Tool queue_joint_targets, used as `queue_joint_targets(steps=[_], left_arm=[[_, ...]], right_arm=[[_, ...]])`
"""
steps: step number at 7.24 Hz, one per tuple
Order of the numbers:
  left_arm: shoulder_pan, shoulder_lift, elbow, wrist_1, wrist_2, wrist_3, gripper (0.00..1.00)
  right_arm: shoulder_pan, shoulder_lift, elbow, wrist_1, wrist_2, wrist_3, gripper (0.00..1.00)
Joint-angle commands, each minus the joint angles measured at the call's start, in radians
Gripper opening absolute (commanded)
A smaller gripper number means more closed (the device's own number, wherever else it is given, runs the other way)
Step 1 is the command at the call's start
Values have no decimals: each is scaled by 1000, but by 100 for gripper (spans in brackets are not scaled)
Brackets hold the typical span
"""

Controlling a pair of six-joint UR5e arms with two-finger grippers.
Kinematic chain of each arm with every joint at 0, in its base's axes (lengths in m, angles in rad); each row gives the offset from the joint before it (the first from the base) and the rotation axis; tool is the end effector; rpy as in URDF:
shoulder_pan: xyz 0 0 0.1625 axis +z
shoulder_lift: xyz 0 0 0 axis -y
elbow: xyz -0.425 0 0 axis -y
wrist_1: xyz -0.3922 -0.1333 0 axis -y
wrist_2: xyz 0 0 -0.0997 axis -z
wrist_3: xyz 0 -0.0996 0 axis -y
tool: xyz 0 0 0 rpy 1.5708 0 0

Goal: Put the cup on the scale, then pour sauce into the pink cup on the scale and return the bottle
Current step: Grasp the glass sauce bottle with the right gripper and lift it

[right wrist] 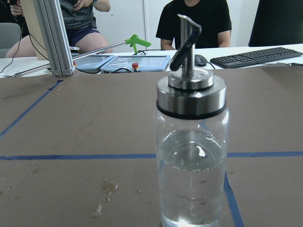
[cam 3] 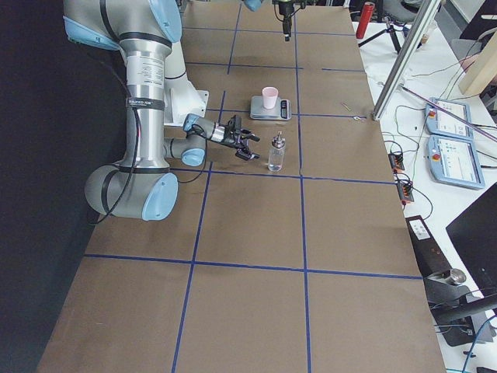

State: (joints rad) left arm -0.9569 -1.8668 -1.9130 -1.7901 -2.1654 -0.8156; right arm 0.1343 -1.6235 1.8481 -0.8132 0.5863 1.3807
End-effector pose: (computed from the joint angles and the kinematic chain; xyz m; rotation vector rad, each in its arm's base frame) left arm 0.2630 -0.5078 0.3140 0.2620 0.9632 0.0701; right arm -0.4280 -0.2761 0.4472 1.0326 -0.7400 0.4341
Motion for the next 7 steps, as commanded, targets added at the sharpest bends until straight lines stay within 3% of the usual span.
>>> queue_joint_targets(steps=[1,3,7], left_arm=[[0,3,8,0,6,3,67],[0,3,5,2,6,19,67],[0,3,-3,6,6,19,67]], right_arm=[[62,62,-50,-3,7,-23,99],[103,132,-119,0,12,-23,99],[146,123,-130,6,35,-57,99]])
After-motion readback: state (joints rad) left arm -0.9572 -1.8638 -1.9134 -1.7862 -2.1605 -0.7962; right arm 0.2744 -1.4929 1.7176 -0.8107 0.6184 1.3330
